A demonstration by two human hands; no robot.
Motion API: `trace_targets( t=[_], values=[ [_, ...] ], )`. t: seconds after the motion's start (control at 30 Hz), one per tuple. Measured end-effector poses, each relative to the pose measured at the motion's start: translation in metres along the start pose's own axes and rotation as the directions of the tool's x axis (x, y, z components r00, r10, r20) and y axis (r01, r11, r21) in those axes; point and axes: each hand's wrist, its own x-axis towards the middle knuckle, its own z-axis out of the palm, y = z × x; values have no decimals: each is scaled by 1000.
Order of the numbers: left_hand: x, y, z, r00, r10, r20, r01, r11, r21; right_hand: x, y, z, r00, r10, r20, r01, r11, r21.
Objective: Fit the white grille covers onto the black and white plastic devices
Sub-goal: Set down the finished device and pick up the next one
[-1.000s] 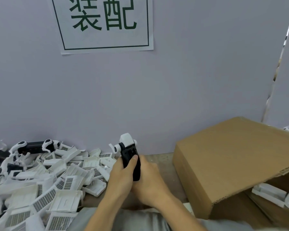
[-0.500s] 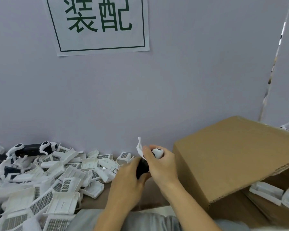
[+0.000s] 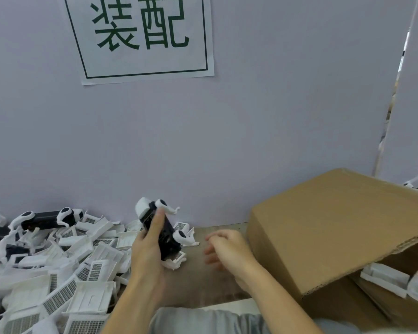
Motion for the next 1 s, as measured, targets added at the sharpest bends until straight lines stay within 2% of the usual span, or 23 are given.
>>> trace_targets(
  t=[0.07,0.1,0.17,0.23,0.33,0.4,0.47,0.57,0.7,1.0],
  values=[
    [4,-4,-2,997,17,-72,-14,999,30,-6,-1,5,977,97,189,-101,995,8],
    [5,-6,-2,997,-1,-79,1,1000,-8,-9,-2,6,951,135,278,-147,989,24],
    [3,-7,-1,999,-37,-12,35,991,-125,-13,-4,10,884,158,440,-213,974,79],
    [1,-5,0,998,-28,61,39,982,-185,-16,-5,14,843,109,526,-223,962,159],
    [1,-7,-1,992,30,123,-11,987,-157,-16,-7,19,889,-4,458,-119,964,239],
    [-1,-8,0,987,22,158,4,986,-165,-13,-5,21,935,-56,351,-43,962,268],
    [-3,-12,0,983,-21,183,46,990,-131,-13,-3,22,949,-101,298,26,969,244],
    [-5,-15,1,982,-71,178,82,995,-55,-16,-1,29,944,-120,306,44,969,245],
    [-4,-18,3,990,-66,123,57,996,74,-16,2,32,926,-150,346,72,971,226],
    [-5,-20,0,988,-74,136,74,997,4,-11,8,33,892,-208,401,93,954,286]
  ],
)
